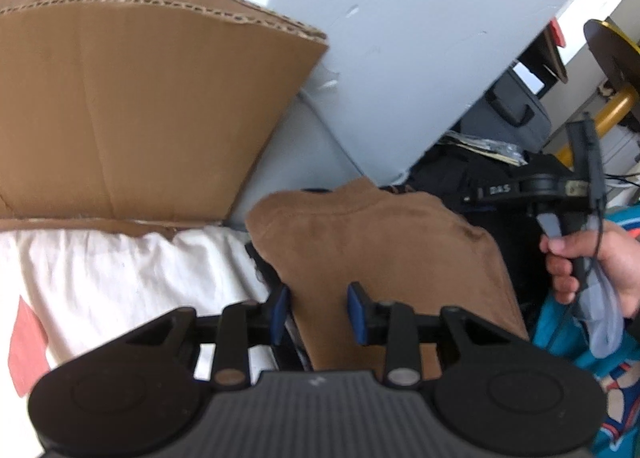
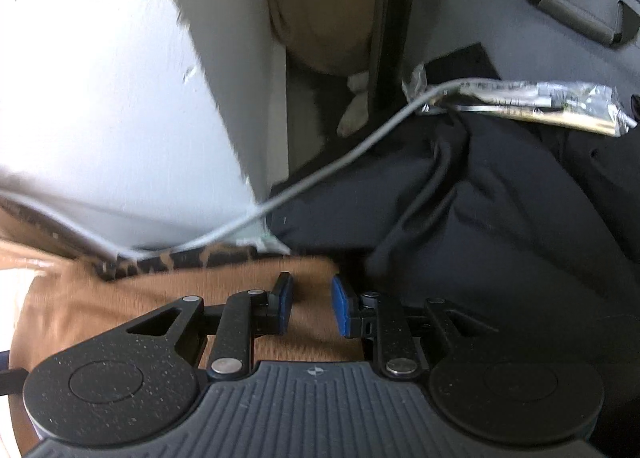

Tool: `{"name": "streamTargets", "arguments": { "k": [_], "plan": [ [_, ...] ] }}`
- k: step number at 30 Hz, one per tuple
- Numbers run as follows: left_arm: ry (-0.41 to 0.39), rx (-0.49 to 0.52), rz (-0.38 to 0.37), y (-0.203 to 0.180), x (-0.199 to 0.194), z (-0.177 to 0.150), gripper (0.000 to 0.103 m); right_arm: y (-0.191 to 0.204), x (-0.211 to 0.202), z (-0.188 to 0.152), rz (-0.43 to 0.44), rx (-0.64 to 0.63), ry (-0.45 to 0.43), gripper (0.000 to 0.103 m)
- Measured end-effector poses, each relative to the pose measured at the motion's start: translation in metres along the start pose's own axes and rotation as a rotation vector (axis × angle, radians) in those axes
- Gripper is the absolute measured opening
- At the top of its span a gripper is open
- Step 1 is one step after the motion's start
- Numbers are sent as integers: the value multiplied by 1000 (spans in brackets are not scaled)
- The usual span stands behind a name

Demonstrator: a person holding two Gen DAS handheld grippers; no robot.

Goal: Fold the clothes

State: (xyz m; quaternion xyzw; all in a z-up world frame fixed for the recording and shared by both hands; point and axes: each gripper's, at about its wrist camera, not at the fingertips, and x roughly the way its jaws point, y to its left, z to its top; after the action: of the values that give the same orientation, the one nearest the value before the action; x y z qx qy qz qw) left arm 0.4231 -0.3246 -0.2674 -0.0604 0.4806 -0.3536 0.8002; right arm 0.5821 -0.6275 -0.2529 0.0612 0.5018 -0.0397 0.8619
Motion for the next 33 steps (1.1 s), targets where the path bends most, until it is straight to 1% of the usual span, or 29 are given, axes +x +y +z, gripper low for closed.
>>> {"name": "streamTargets", "arguments": {
  "k": [2,4,9,10,12,14,17,18,22,24,27,31,32,33],
  "plan": [
    [-12,-2,20,2,2,5,18,-1,-6,4,-5,13,-31,28],
    [-26,-5,33,5,3,9,13,1,-16,5,-6,5,-63,28],
    [-75,-1,86,7,-7,13,12,12,-46,-9,11,-91,-117,28],
    [-77,-2,89,7,-10,14,15,14,-53,-15,18,-115,-121,28],
    [-73,-10,68,8,-18,16,22,17,-65,-25,32,-151,-130,28],
    [-70,-18,45,7,-26,16,36,17,-77,-37,44,-174,-139,28],
    [-60,-14,30,1,-38,10,46,15,-93,-56,62,-196,-149,28],
    [-55,-12,24,-1,-41,7,47,15,-97,-63,61,-212,-154,28],
    [-50,-10,19,-11,-52,-10,58,18,-108,-97,44,-263,-174,28],
    [-48,-23,24,-13,-56,-21,58,20,-108,-114,36,-290,-183,28],
    [-34,-74,15,-14,-57,-38,58,22,-105,-137,29,-313,-193,27],
    [-14,-78,-5,-23,-57,-59,58,23,-95,-161,-2,-341,-189,26],
    [-14,-80,-19,-24,-57,-63,55,21,-93,-164,-8,-334,-188,26],
    [-15,-82,-36,-25,-58,-67,53,18,-91,-168,-14,-326,-187,26]
  ]
}}
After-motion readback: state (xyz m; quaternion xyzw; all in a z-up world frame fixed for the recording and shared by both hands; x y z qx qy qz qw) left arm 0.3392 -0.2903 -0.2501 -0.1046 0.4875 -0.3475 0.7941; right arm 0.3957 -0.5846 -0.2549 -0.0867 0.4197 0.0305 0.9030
